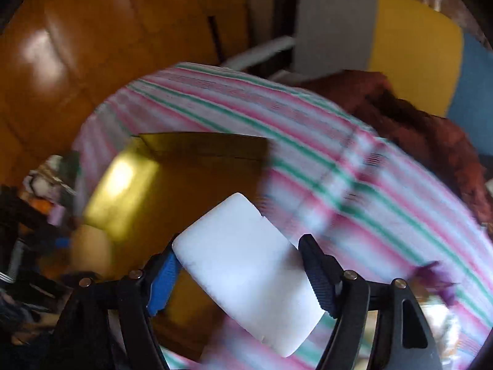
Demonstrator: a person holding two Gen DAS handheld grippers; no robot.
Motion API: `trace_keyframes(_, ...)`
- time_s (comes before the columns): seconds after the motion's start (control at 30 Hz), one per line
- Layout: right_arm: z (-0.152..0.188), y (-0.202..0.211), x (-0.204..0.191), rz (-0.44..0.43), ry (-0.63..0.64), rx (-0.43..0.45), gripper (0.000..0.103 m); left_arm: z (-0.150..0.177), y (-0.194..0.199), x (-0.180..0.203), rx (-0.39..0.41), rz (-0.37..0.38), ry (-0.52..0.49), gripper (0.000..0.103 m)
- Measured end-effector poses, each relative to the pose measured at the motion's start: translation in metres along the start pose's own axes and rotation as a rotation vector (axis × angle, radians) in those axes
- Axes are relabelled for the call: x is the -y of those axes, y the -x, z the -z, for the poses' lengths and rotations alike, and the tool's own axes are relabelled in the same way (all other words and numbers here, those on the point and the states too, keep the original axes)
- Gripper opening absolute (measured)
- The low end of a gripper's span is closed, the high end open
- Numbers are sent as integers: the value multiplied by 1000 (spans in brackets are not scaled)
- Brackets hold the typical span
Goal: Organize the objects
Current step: 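Carry both sponges over the gold tray and release them inside, then move both grippers back toward the pile of items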
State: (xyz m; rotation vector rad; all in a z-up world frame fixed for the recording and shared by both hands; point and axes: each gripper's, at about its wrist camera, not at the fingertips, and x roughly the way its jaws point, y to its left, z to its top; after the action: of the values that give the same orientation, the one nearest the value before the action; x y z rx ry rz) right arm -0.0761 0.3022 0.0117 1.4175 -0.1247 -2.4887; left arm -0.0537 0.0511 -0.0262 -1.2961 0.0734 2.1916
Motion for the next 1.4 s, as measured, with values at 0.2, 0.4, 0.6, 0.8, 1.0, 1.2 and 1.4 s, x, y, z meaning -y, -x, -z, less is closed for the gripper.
trace_keyframes(0.2,-14,-40,-72,-157,-79,-8,85,22,16,-26,27,-78,62,84)
trace_keyframes(0.4,-2,-50,-116,-205,-91,0,89,32,39,-43,95,-100,109,87)
trace_keyframes(0.6,12,-37,-111,-133,-85,37,90,28,53,-43,159,-133,126,90)
trace_keyframes(0.8,38,-16,-104,-23,-62,78,90,21,55,-27,191,-194,103,95)
trace_keyframes(1.0,65,2,-97,86,-48,115,90,15,52,-6,204,-263,56,95)
trace_keyframes(1.2,80,22,-83,154,-66,162,90,13,46,23,200,-257,-30,96)
trace_keyframes(1.4,92,44,-58,207,-113,200,90,11,39,53,192,-212,-112,96)
